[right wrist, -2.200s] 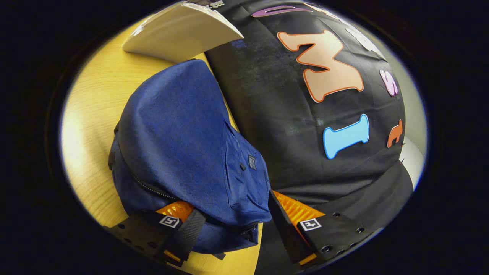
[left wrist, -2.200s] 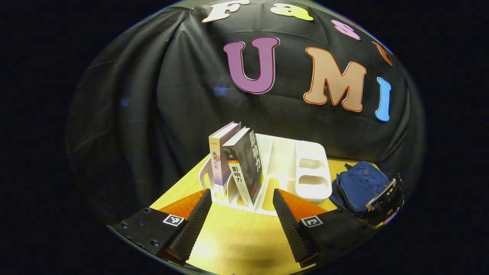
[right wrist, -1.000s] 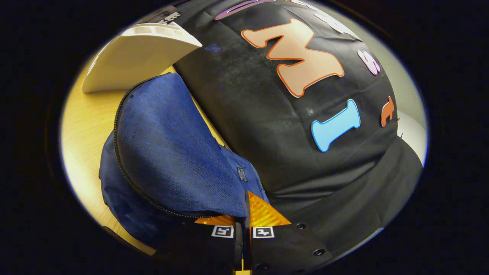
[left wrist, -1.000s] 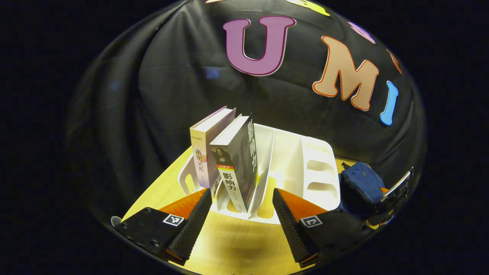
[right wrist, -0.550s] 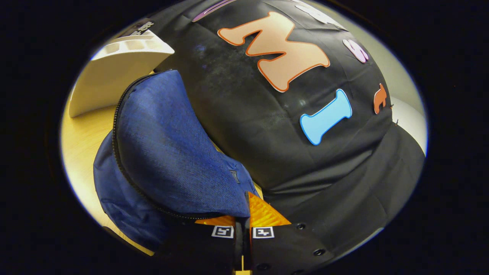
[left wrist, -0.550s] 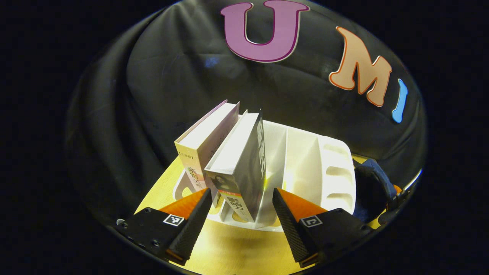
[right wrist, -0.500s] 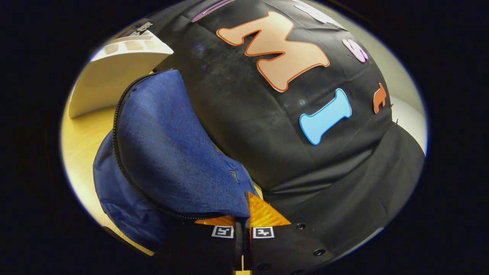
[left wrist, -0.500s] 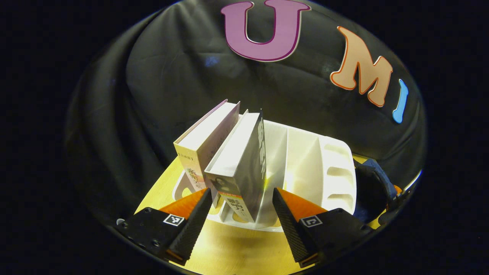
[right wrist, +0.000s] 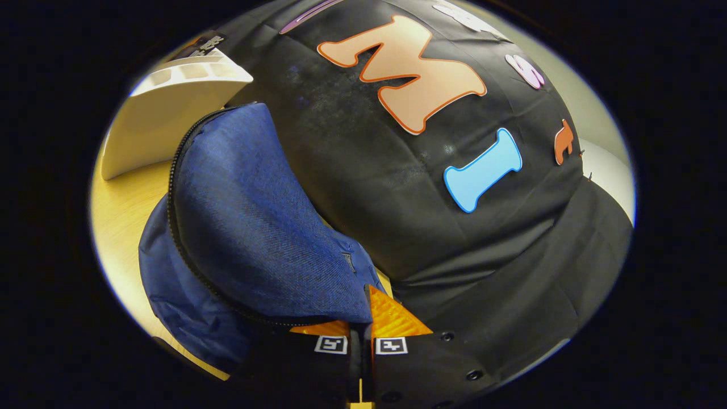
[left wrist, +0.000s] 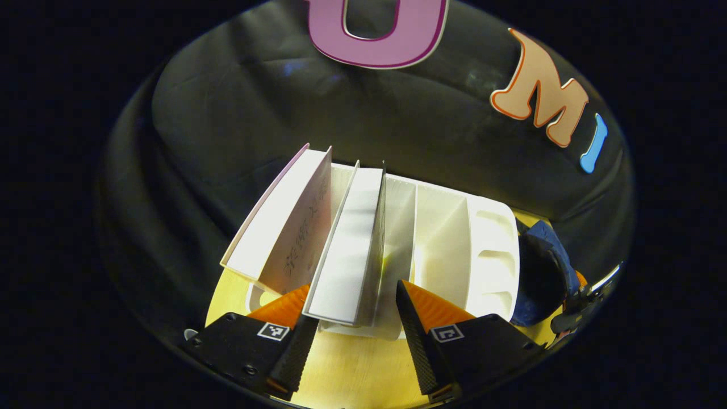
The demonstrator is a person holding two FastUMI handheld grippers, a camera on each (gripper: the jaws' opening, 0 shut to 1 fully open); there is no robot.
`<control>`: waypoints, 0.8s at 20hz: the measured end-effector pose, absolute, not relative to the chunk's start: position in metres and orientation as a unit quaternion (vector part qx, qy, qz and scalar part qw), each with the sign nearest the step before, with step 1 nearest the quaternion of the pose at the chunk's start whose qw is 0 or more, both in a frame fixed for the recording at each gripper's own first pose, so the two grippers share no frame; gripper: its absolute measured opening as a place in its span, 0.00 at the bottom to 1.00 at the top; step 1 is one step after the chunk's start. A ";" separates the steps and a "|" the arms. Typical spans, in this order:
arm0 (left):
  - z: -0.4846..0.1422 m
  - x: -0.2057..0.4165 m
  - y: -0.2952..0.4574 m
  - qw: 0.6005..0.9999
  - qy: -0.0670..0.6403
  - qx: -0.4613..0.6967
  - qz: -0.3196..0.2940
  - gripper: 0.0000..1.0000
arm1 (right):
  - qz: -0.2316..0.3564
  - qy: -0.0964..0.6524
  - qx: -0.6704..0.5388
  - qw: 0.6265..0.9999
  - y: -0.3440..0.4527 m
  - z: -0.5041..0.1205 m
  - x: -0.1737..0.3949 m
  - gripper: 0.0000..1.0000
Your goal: Open the schoolbag, grab two books from the bookshelf and put them into the schoolbag.
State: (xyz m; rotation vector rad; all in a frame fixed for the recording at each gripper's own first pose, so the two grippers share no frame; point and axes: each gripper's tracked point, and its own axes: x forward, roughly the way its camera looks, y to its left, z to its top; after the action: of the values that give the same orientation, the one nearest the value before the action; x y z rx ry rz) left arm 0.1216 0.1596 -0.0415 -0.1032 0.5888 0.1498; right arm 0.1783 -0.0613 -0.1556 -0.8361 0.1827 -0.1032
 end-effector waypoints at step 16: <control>-0.062 0.142 0.163 0.862 0.505 0.025 0.015 0.67 | -0.047 0.096 -0.397 0.912 -0.061 -0.158 0.175 0.02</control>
State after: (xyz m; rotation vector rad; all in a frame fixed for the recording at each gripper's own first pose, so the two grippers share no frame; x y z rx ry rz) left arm 0.1418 0.1626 -0.0620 0.0517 1.0600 0.0318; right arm 0.1747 -0.0613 -0.1576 -0.8187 0.1971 -0.0962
